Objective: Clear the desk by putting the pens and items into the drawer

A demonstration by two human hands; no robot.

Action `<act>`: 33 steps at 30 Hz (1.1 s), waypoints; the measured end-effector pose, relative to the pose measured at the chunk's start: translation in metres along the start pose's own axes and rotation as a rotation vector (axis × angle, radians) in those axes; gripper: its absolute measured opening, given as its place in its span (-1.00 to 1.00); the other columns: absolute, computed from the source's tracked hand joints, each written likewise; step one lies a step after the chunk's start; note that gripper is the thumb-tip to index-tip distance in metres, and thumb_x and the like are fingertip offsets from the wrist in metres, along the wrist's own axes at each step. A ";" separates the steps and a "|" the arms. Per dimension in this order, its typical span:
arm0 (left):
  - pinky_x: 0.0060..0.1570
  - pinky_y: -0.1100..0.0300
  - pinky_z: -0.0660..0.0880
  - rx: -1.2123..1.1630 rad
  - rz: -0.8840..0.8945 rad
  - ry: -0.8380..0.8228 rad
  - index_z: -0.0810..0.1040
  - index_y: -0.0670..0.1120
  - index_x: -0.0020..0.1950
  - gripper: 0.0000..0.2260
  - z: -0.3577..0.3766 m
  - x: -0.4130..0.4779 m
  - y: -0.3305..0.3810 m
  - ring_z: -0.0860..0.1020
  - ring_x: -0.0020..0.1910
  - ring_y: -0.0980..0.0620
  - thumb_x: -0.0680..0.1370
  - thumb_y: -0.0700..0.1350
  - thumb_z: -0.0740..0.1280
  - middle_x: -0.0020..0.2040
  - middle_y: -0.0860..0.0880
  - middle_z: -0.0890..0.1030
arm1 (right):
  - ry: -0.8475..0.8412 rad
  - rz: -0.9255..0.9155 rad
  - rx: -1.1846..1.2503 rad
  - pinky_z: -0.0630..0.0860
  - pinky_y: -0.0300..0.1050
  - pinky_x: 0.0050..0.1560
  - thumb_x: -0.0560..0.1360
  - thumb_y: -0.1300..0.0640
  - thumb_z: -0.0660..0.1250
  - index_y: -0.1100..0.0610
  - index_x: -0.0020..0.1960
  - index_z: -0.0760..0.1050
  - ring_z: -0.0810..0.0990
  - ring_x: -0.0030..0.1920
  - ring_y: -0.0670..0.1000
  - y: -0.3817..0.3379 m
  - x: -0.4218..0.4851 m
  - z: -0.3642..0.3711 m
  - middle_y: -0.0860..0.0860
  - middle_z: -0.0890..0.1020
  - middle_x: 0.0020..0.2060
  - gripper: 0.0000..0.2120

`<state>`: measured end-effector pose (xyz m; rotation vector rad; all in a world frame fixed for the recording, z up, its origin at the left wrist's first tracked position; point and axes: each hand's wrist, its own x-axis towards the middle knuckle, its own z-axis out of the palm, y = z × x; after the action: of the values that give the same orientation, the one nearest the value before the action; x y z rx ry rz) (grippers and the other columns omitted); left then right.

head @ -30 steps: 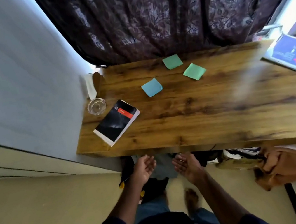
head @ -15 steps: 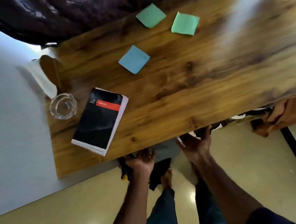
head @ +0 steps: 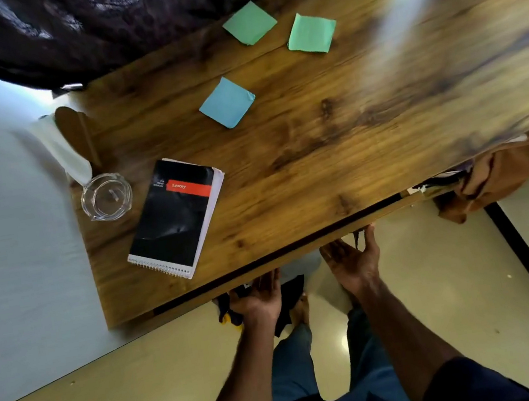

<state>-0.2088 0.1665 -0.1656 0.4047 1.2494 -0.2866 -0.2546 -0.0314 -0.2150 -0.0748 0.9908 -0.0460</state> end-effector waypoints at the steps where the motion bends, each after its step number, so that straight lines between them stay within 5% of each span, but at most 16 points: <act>1: 0.42 -0.21 0.37 -0.003 -0.001 0.000 0.60 -0.20 0.07 -0.49 -0.003 -0.001 -0.001 0.55 0.25 -0.26 0.62 0.23 0.14 0.13 -0.30 0.61 | 0.002 -0.003 -0.005 0.37 0.11 0.46 0.26 -0.40 0.50 0.36 0.40 0.36 0.53 0.34 0.23 -0.001 -0.002 -0.002 0.26 0.54 0.32 0.04; 6: 0.19 -0.20 0.54 0.131 -0.082 -0.004 0.50 -0.25 0.29 -0.39 -0.022 0.006 0.004 0.57 0.26 -0.29 0.62 0.28 0.14 0.23 -0.33 0.59 | 0.126 0.001 -0.196 0.41 0.18 0.41 0.43 -0.38 0.36 0.31 0.30 0.43 0.55 0.30 0.23 0.002 -0.022 -0.004 0.26 0.59 0.22 -0.19; 9: 0.06 -0.10 0.59 0.761 -0.067 -0.022 0.50 -0.26 0.34 -0.50 -0.029 -0.015 -0.007 0.59 0.22 -0.26 0.68 0.15 0.16 0.23 -0.28 0.60 | 0.234 -0.038 -0.736 0.54 0.09 0.24 0.62 -0.14 0.25 0.21 0.12 0.58 0.64 0.14 0.19 0.019 -0.058 0.002 0.16 0.69 0.01 -0.59; 11: 0.04 0.08 0.59 1.404 0.269 -0.124 0.56 -0.16 0.28 -0.67 -0.037 -0.036 -0.015 0.61 0.17 -0.09 0.64 0.04 0.29 0.16 -0.11 0.64 | 0.174 -0.327 -1.176 0.61 0.00 -0.05 0.63 -0.05 0.28 0.16 -0.02 0.66 0.70 -0.04 0.11 0.035 -0.083 0.005 0.06 0.73 -0.14 -0.69; 13: 0.16 0.24 0.45 1.852 0.875 -0.327 0.52 -0.04 0.27 -0.73 -0.044 -0.056 -0.015 0.51 0.23 0.08 0.58 -0.06 0.35 0.19 0.03 0.58 | -0.035 -0.668 -1.524 0.61 -0.08 -0.16 0.61 -0.02 0.30 0.05 -0.05 0.65 0.67 -0.14 -0.05 0.045 -0.100 0.014 -0.05 0.70 -0.17 -0.79; 15: 0.33 0.23 0.33 1.976 1.257 -0.476 0.46 -0.03 0.35 -0.69 -0.046 -0.071 -0.009 0.38 0.36 0.10 0.60 -0.09 0.26 0.32 0.02 0.49 | -0.190 -0.925 -1.795 0.59 -0.14 -0.11 0.58 -0.03 0.31 0.00 0.06 0.59 0.60 -0.06 -0.12 0.047 -0.101 0.028 -0.10 0.64 -0.04 -0.85; 17: 0.48 0.08 0.28 2.048 1.420 -0.482 0.40 -0.09 0.44 -0.58 -0.044 -0.071 -0.001 0.29 0.50 -0.02 0.59 -0.04 0.16 0.46 -0.05 0.40 | -0.260 -1.014 -2.045 0.56 -0.12 0.03 0.54 0.00 0.35 0.06 0.17 0.55 0.58 0.06 -0.04 0.044 -0.092 0.044 -0.02 0.62 0.09 -0.75; 22: 0.49 -0.04 0.30 2.409 1.426 -0.350 0.34 -0.17 0.50 -0.48 -0.035 -0.061 0.014 0.40 0.43 -0.11 0.56 -0.04 0.23 0.44 -0.14 0.46 | -0.248 -1.092 -2.537 0.45 0.04 0.24 0.54 -0.11 0.28 0.15 0.17 0.53 0.55 0.19 0.13 0.039 -0.080 0.051 0.08 0.63 0.08 -0.63; 26: 0.42 0.00 0.38 2.358 1.460 -0.363 0.44 -0.15 0.44 -0.61 -0.035 -0.062 0.015 0.49 0.35 -0.09 0.65 -0.05 0.17 0.36 -0.13 0.55 | -0.156 -1.054 -2.553 0.40 0.05 0.24 0.57 -0.11 0.13 0.08 0.07 0.57 0.61 0.12 0.12 0.042 -0.086 0.056 0.06 0.68 0.01 -0.65; 33: 0.26 0.07 0.47 2.491 1.322 -0.396 0.47 -0.08 0.39 -0.65 -0.058 -0.092 0.002 0.55 0.26 -0.08 0.60 -0.23 0.25 0.28 -0.09 0.60 | -0.171 -0.932 -2.497 0.53 -0.05 0.08 0.57 0.16 0.17 0.12 -0.09 0.59 0.65 -0.12 0.15 0.045 -0.118 0.020 0.11 0.70 -0.14 -0.78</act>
<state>-0.2847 0.1934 -0.0922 2.8260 -0.6637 -0.5542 -0.3026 0.0225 -0.1098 -2.7192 0.1801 0.3671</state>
